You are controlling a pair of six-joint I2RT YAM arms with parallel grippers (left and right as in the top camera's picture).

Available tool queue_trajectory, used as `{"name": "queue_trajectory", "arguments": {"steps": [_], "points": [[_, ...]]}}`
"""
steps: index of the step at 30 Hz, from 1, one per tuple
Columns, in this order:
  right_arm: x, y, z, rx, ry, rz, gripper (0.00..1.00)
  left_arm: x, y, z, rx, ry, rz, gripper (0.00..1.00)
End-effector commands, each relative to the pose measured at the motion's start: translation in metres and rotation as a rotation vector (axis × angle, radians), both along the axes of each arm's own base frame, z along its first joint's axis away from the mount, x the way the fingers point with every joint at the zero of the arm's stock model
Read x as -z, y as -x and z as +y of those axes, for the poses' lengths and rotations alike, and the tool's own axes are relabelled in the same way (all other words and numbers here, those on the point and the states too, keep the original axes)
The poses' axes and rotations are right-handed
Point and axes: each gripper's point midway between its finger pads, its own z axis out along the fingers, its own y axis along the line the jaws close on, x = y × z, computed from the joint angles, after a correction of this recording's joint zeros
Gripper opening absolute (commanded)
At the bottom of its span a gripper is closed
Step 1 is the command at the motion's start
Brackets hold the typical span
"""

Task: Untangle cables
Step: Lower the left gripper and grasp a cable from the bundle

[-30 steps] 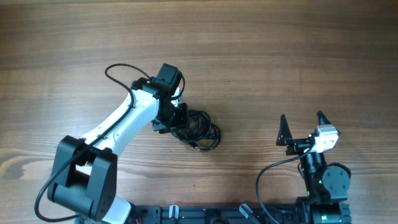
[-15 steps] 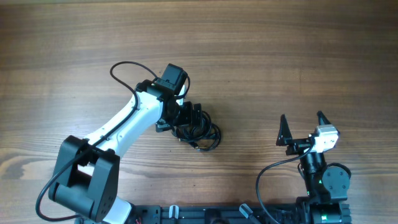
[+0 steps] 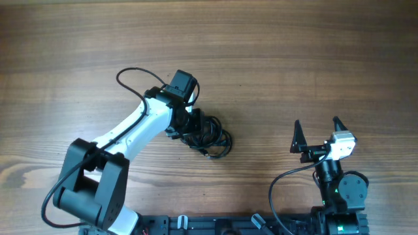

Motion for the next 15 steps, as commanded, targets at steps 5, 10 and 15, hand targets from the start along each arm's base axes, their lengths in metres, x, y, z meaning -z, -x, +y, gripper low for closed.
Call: {"name": "queue_trajectory", "arguments": {"steps": [5,10,15], "points": [[-0.001,0.0,-0.001,0.006,-0.002,-0.007,1.0,0.012,0.003,0.004,-0.003,-0.032,0.027,0.17],[-0.001,0.0,-0.001,0.006,-0.002,-0.007,1.0,0.009,0.001,0.003,-0.004,-0.028,0.021,0.07],[-0.001,0.0,-0.001,0.006,-0.001,-0.007,1.0,-0.013,-0.006,0.0,-0.004,-0.013,-0.004,0.04]]}}
